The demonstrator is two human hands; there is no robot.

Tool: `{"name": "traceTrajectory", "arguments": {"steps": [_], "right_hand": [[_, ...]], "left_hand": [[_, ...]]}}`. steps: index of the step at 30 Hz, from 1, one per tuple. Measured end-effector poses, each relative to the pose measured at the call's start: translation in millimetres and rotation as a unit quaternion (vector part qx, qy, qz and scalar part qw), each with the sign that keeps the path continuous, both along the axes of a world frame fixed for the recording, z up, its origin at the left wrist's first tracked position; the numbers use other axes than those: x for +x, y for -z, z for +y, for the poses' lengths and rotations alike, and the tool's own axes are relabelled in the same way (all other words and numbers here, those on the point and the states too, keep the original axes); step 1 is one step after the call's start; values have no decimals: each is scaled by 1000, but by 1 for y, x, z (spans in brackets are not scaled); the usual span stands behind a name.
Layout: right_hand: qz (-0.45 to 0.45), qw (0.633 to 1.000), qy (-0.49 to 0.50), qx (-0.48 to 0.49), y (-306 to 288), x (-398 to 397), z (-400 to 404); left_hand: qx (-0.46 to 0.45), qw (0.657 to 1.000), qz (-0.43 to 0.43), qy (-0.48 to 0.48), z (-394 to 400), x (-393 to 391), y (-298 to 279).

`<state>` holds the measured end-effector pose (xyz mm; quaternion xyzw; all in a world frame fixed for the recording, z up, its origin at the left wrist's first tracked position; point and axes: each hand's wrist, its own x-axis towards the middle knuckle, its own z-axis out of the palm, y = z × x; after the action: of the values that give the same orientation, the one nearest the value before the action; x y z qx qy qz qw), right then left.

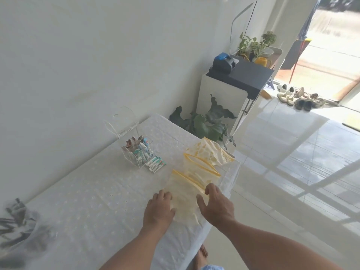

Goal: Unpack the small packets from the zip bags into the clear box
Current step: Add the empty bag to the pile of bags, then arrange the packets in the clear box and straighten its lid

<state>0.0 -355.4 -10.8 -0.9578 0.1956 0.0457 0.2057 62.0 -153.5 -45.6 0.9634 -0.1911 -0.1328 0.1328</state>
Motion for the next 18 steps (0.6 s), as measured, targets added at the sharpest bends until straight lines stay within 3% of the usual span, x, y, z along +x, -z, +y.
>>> {"name": "traceTrajectory", "arguments": {"steps": [5, 9, 18], "right_hand": [[-32, 991, -122, -46, -25, 46, 0], [-43, 980, -185, -50, -30, 91, 16], [101, 932, -336, -96, -6, 184, 48]], "left_hand": [[-60, 996, 3, -72, 31, 10, -13], [-41, 988, 58, -140, 70, 6, -11], [4, 959, 149, -239, 118, -5, -7]]}}
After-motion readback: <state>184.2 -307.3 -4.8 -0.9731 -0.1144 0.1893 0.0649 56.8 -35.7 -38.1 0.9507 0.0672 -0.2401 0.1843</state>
